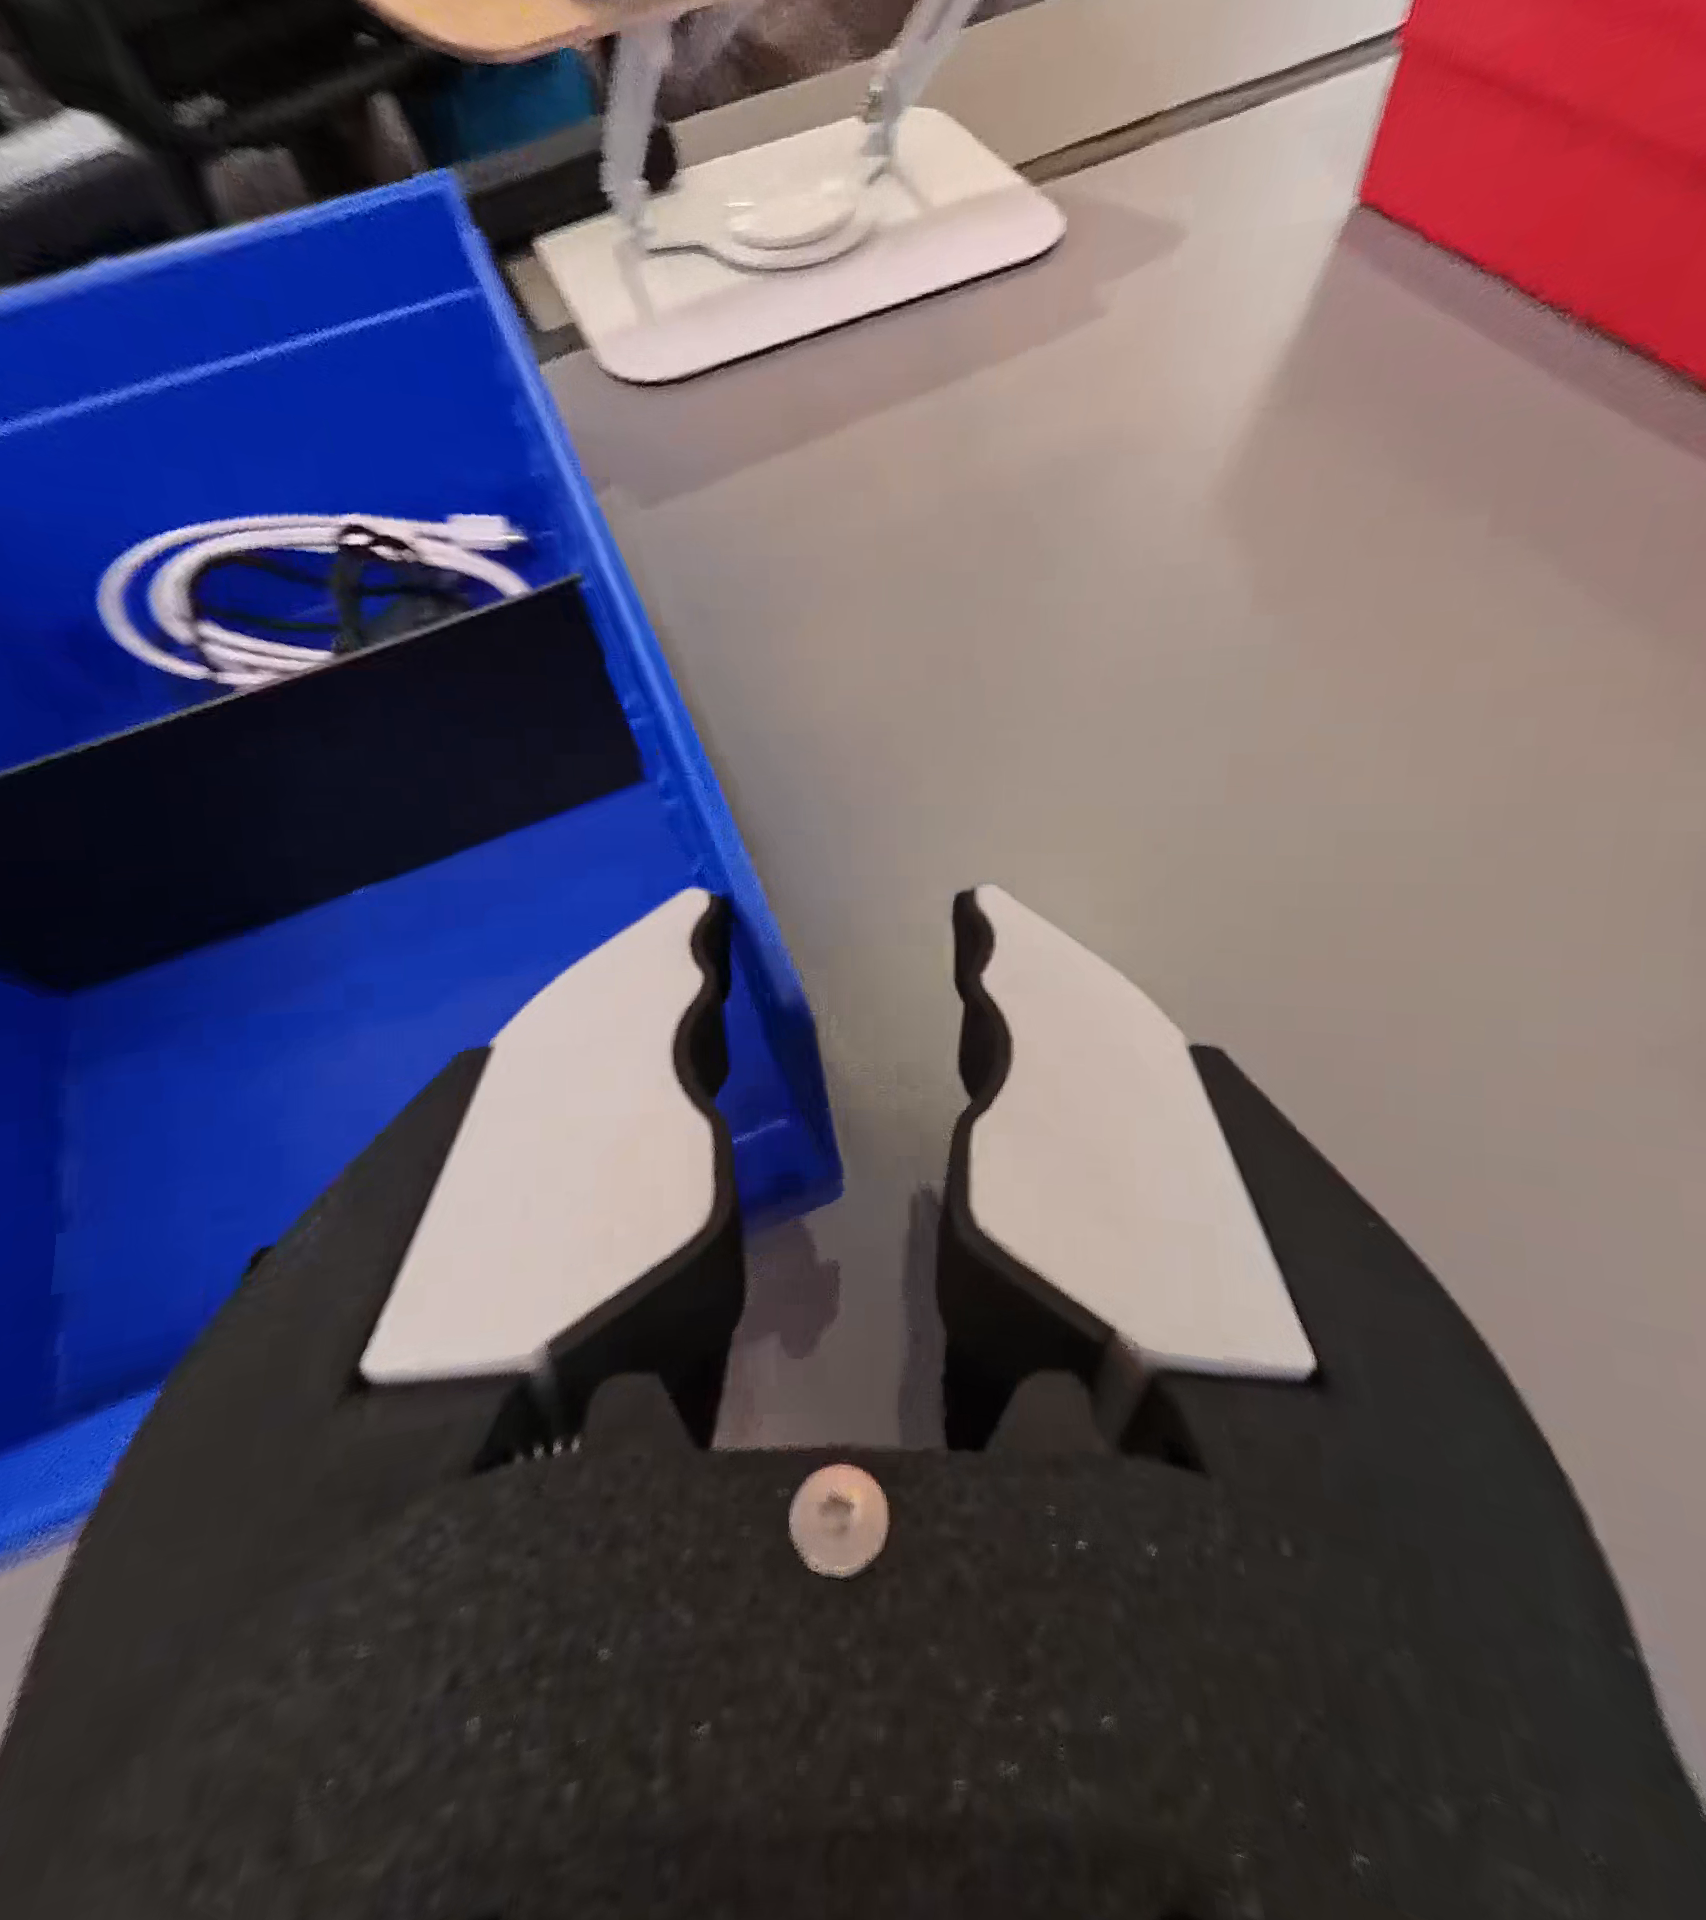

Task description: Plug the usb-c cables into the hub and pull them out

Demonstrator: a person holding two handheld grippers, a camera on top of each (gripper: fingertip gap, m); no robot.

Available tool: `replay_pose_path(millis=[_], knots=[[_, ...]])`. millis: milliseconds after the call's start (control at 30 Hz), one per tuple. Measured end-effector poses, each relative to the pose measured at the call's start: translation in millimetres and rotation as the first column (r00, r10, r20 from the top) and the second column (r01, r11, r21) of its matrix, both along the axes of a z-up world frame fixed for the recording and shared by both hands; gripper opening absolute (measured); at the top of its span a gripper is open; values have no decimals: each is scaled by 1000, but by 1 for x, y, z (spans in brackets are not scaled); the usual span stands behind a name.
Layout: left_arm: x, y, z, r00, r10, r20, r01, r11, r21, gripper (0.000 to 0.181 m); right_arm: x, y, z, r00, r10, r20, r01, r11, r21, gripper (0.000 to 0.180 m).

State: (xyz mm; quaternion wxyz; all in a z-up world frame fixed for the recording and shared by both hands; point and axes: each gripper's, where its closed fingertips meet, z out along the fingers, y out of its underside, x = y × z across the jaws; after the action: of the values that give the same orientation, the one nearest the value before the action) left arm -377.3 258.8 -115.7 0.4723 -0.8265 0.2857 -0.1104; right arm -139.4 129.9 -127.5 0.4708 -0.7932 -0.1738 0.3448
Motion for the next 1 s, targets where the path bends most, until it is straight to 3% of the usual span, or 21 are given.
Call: replay_pose_path(millis=[100, 200, 333, 467, 567, 800, 1000], knots=[[-1, 3, 14, 999, -30, 41, 31, 999, -11, 36, 3, -1, 0, 1000, 0, -16, 0, 1000, -7, 73], [-32, 28, 41, 993, -39, -109, 44, 998, 40, 33, 5, -2, -1, 1000, 7, -18, -7, 1000, -11, 73], [-74, 82, 50, 890, -169, -424, 133, 985, -113, 39, 3, -2, -2, 999, 24, -23, -24, 1000, -6, 73], [-95, 156, 40, 812, -314, -491, 194, 940, -281, 37, -3, 0, -3, 998, 49, -44, -51, 998, -26, 73], [-100, 186, 14, 736, -440, -514, 223, 875, -429, 35, -6, 2, -1, 997, 57, -57, -58, 998, -29, 73], [-108, 186, -50, 562, -630, -536, 133, 708, -693, 30, -8, 4, -2, 991, 83, -103, -89, 994, -57, 73], [-104, 175, -68, 597, -680, -426, 83, 580, -810, 35, -8, 4, -3, 987, 92, -129, -103, 992, -77, 73]])
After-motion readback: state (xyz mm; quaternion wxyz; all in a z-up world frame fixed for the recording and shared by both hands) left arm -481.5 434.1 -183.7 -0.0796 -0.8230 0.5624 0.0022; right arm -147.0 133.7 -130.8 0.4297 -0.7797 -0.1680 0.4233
